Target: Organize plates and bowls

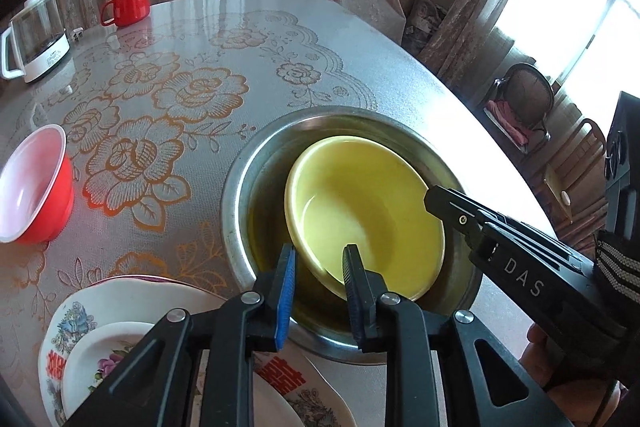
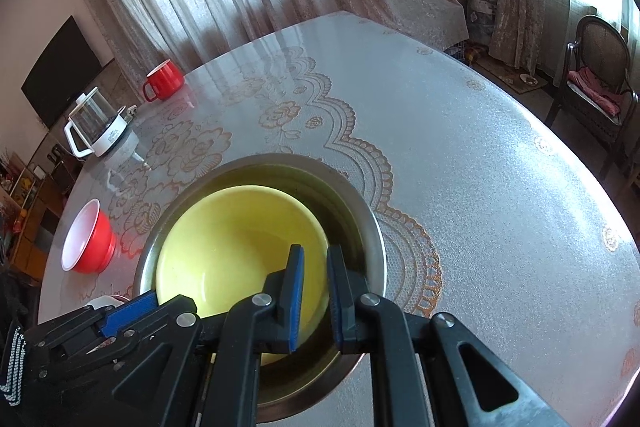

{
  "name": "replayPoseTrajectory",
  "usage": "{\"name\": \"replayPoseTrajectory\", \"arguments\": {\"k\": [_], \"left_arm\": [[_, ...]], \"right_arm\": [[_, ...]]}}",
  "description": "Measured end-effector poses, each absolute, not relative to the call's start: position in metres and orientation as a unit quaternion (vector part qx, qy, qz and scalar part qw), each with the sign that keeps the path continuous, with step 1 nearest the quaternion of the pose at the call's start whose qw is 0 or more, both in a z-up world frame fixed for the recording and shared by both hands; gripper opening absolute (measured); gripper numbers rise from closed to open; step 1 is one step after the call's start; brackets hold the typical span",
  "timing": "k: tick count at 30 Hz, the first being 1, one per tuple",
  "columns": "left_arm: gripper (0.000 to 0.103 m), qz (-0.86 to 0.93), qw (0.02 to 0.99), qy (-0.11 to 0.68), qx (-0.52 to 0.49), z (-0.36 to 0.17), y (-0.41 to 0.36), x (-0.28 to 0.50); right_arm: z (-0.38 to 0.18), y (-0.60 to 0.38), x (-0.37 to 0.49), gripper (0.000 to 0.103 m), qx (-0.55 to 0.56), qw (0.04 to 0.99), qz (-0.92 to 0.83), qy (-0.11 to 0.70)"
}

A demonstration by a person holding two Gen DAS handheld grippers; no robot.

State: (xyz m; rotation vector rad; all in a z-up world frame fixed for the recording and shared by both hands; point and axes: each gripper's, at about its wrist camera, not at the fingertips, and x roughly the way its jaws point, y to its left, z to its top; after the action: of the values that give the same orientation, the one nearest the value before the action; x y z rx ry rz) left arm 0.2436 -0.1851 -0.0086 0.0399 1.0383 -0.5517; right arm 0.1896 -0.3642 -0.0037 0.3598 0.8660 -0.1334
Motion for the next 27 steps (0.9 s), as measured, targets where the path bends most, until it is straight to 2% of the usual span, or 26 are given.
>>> {"name": "replayPoseTrajectory", "arguments": {"k": [4, 14, 27], "left_arm": [[0.042, -0.272, 0.827, 0.491, -0.001, -0.003, -0.18, 0.242], [0.042, -0.273, 0.839, 0.47, -0.001, 0.006, -0.168, 0.229], [0.042, -0.235, 0.861, 0.451, -0.024, 0.012, -0.128, 0.221]], "right_arm": [[-0.002, -0.363, 0.186, 0.012, 0.173, 0.893, -0.061, 0.412], [-0.003, -0.365, 0.186, 0.019, 0.187, 0.889, -0.063, 0.414], [0.012, -0.341, 0.177, 0.02, 0.176, 0.903, -0.04, 0.39]]}}
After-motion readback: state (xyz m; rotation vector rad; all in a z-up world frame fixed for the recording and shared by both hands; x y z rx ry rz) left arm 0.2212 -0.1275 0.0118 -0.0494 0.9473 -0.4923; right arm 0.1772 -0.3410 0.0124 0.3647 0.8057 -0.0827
